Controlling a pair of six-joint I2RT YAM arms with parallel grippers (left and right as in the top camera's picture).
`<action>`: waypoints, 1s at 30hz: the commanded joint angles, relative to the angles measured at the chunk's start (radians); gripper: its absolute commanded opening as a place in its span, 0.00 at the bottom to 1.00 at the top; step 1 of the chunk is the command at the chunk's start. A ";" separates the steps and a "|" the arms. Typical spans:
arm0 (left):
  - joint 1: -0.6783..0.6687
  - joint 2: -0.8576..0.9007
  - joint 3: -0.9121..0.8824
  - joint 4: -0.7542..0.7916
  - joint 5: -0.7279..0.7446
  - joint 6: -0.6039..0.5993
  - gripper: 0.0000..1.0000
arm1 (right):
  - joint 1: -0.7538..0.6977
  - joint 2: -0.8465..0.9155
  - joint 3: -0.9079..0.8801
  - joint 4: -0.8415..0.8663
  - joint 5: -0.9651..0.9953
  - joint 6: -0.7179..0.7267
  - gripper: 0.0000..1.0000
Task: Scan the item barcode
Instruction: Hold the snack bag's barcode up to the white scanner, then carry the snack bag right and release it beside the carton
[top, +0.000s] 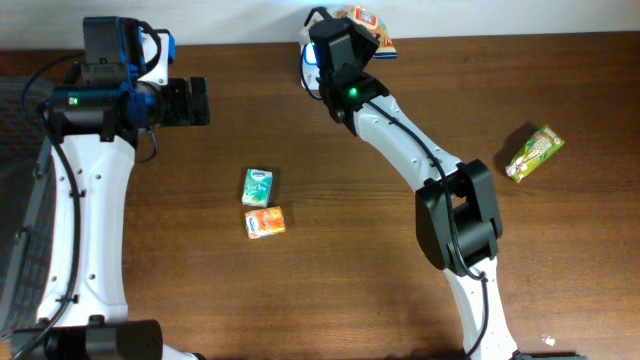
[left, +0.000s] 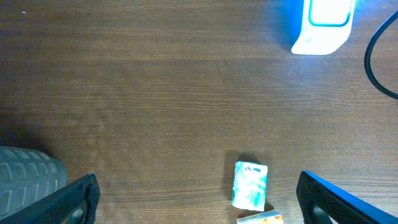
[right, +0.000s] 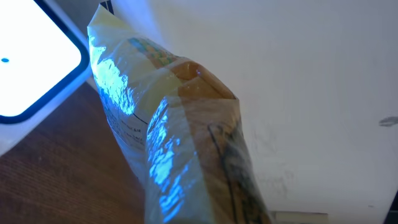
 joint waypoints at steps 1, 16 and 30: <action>0.005 -0.016 0.011 0.001 0.008 0.015 0.99 | 0.039 -0.005 0.017 0.011 0.068 -0.051 0.04; 0.005 -0.016 0.011 0.001 0.008 0.015 0.99 | 0.063 -0.006 0.017 0.034 0.130 -0.092 0.04; 0.005 -0.016 0.011 0.001 0.008 0.015 0.99 | -0.299 -0.675 0.017 -1.038 -0.866 1.107 0.04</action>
